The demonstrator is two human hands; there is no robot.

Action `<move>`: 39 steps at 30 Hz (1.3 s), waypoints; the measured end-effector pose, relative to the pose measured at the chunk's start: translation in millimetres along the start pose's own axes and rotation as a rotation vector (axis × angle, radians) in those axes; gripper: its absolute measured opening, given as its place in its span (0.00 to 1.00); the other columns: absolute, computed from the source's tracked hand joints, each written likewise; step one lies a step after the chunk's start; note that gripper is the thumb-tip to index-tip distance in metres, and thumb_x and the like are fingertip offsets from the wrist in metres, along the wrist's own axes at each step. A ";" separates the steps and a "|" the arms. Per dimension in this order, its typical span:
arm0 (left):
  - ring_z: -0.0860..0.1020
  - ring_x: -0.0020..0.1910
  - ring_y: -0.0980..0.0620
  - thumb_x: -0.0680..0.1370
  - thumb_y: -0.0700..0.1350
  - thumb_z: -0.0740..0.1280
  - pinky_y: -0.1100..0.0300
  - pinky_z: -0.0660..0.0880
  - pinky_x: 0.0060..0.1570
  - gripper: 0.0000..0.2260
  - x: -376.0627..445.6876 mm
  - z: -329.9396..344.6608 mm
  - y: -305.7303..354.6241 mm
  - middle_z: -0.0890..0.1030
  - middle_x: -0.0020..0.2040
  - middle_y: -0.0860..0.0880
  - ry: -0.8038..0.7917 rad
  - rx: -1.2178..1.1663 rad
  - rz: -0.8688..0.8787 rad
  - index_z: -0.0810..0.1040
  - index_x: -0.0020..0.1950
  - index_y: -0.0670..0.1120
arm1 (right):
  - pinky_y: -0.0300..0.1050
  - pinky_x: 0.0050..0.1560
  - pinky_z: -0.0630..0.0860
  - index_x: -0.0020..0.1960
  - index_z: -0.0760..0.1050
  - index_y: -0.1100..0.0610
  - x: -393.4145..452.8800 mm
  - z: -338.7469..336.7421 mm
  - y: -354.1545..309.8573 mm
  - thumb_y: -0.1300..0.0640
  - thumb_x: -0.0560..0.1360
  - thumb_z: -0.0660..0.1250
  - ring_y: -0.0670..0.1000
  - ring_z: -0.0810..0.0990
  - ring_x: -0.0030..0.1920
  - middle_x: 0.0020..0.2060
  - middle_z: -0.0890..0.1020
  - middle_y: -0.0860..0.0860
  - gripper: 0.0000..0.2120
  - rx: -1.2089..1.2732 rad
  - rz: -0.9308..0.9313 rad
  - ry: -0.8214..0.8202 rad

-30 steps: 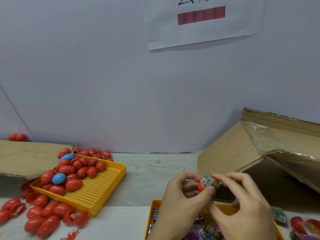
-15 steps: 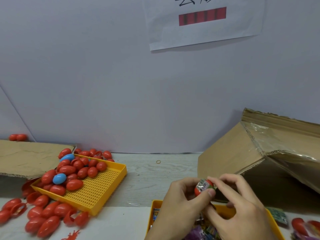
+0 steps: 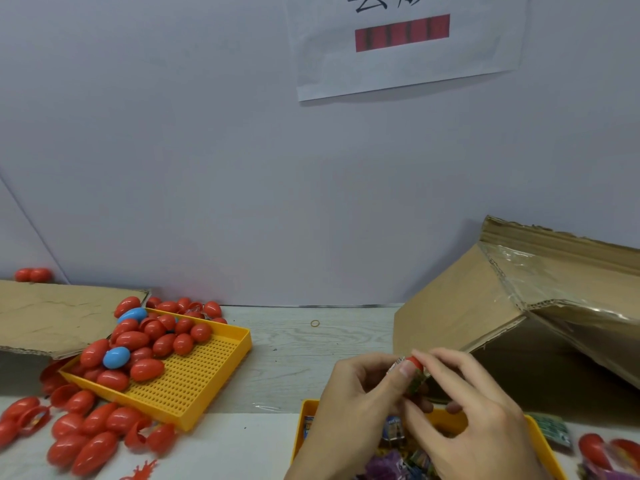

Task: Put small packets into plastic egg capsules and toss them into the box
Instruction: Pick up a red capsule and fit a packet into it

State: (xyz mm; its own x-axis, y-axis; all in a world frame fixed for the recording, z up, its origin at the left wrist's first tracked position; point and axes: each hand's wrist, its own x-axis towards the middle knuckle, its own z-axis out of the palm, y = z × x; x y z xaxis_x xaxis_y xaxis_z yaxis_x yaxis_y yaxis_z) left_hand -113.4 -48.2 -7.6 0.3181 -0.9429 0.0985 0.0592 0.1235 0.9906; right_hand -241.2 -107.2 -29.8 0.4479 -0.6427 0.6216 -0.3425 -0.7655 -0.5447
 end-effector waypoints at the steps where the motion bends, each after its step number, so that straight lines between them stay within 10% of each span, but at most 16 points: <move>1: 0.85 0.43 0.45 0.74 0.50 0.70 0.62 0.79 0.40 0.12 -0.1 -0.1 -0.3 0.86 0.45 0.42 -0.004 -0.009 -0.004 0.86 0.51 0.45 | 0.34 0.44 0.75 0.54 0.83 0.52 0.1 0.1 0.3 0.60 0.57 0.82 0.43 0.75 0.49 0.48 0.80 0.44 0.26 0.007 -0.001 -0.002; 15: 0.84 0.39 0.42 0.78 0.54 0.65 0.53 0.81 0.43 0.18 2.0 3.6 -4.1 0.84 0.43 0.36 -0.063 -0.292 -0.155 0.85 0.47 0.40 | 0.22 0.45 0.71 0.57 0.81 0.49 1.7 -1.5 -2.8 0.62 0.57 0.83 0.36 0.76 0.50 0.50 0.79 0.35 0.30 0.172 0.019 0.020; 22: 0.84 0.40 0.49 0.71 0.55 0.71 0.56 0.81 0.41 0.12 5.5 2.0 -10.1 0.85 0.41 0.44 0.167 -0.021 -0.039 0.85 0.43 0.47 | 0.26 0.46 0.74 0.60 0.78 0.47 1.5 1.7 2.8 0.59 0.62 0.81 0.38 0.77 0.49 0.50 0.77 0.33 0.28 0.145 0.066 -0.027; 39: 0.84 0.48 0.37 0.74 0.46 0.70 0.52 0.82 0.47 0.21 -0.8 2.7 1.2 0.83 0.51 0.31 0.040 -0.279 -0.277 0.78 0.57 0.29 | 0.22 0.46 0.71 0.59 0.79 0.44 0.5 1.7 5.4 0.61 0.63 0.79 0.40 0.79 0.47 0.49 0.79 0.36 0.27 0.221 0.114 0.009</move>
State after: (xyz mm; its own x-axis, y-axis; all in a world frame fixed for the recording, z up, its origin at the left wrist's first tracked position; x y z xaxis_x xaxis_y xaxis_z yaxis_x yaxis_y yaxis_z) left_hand -116.1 -48.1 -6.2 0.2900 -0.9404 -0.1777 0.4011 -0.0491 0.9147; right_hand -241.4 -111.6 -33.4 0.4087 -0.7253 0.5539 -0.2004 -0.6635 -0.7209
